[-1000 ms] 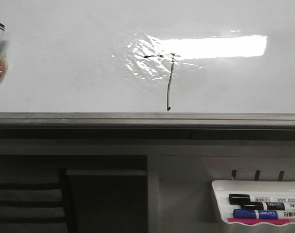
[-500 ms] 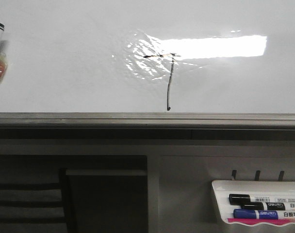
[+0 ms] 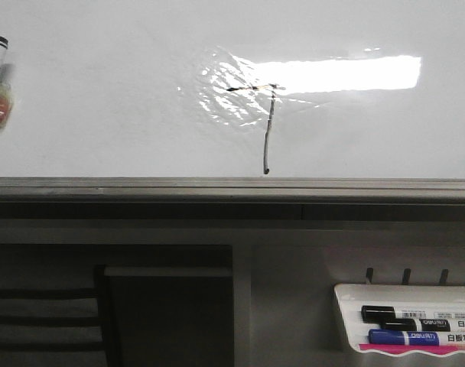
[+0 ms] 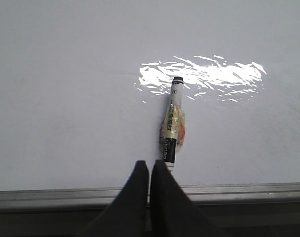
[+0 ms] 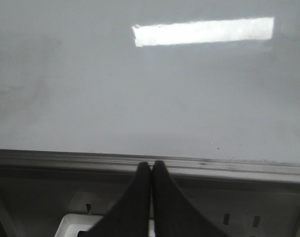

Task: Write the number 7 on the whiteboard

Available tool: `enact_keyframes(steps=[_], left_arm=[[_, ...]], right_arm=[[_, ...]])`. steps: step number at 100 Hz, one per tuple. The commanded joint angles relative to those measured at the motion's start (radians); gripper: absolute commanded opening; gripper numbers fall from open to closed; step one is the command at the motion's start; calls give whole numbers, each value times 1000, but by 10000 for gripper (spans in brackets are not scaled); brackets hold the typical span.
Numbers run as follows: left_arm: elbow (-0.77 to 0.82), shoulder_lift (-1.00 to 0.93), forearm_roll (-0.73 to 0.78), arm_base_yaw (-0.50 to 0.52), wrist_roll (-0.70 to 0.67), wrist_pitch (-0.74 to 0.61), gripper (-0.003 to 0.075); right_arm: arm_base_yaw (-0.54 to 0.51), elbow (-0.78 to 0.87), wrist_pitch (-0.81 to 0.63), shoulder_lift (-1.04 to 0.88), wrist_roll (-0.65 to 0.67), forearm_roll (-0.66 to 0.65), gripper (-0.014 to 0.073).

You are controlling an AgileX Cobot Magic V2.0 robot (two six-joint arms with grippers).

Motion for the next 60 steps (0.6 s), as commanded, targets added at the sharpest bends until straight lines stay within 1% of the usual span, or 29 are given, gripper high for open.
enact_keyframes(steps=[1,11,22,53,57,60], left_arm=[[35,-30,-9,2,0,-86,-20],[35,-30,-9,2,0,-86,-20],[35,-30,-9,2,0,-86,-20],[35,-30,-9,2,0,-86,-20],[35,-30,-9,2,0,-86,-20],[35,-30,-9,2,0,-86,-20]], right_arm=[[-7,11,-112,-18,-6,5,-71],[-7,45,-149,-38,-6,5,-71],[-7,45,-129,-38,-6,5,-71],[-7,45,-154,-38,-6,2,-71],[-7,45,-170,-38,8,-17,-71],[-7,45,-181,-38,42,-68,-71]])
